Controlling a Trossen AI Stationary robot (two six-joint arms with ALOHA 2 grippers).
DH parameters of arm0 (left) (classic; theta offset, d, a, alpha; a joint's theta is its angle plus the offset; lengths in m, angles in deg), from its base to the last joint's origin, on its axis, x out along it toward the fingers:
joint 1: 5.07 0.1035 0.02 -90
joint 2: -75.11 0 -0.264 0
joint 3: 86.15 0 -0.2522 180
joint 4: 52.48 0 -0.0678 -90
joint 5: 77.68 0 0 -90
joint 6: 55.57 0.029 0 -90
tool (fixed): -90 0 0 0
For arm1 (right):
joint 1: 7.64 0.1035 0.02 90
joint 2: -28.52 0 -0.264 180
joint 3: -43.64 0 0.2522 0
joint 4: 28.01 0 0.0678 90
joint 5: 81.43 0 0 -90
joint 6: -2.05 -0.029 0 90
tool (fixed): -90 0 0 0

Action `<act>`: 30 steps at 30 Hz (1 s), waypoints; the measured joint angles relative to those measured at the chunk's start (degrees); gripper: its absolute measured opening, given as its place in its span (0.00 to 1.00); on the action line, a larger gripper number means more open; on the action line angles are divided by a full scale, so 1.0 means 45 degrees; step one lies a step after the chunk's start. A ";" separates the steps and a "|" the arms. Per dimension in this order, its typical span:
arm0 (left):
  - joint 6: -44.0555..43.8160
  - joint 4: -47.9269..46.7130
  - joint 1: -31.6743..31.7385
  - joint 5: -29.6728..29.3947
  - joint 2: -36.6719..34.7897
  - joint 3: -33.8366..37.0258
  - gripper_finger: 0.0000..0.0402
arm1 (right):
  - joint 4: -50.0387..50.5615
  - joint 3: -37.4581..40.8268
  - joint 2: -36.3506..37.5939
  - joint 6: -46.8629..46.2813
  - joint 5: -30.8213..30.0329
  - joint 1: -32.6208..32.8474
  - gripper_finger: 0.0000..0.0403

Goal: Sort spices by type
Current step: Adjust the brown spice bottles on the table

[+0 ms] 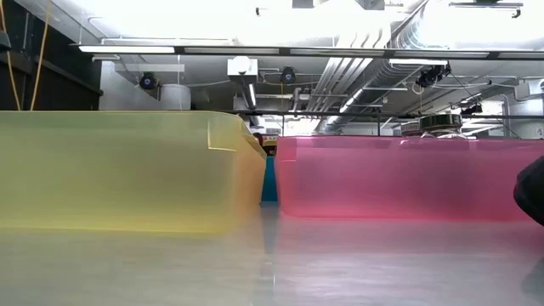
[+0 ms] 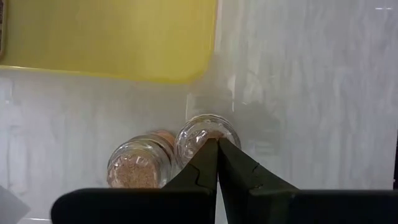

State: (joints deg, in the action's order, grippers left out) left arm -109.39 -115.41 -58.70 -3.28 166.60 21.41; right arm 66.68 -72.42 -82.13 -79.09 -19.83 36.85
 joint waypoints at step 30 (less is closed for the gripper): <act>0.0326 -0.3316 0.0024 -0.1159 0.0024 0.0385 0.00 | -0.0066 0.0000 0.0000 0.0033 0.0034 -0.0151 0.00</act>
State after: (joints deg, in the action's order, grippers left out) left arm -107.92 -130.33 -58.59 -8.50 166.71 23.14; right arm 66.38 -72.42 -82.13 -78.94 -19.68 36.17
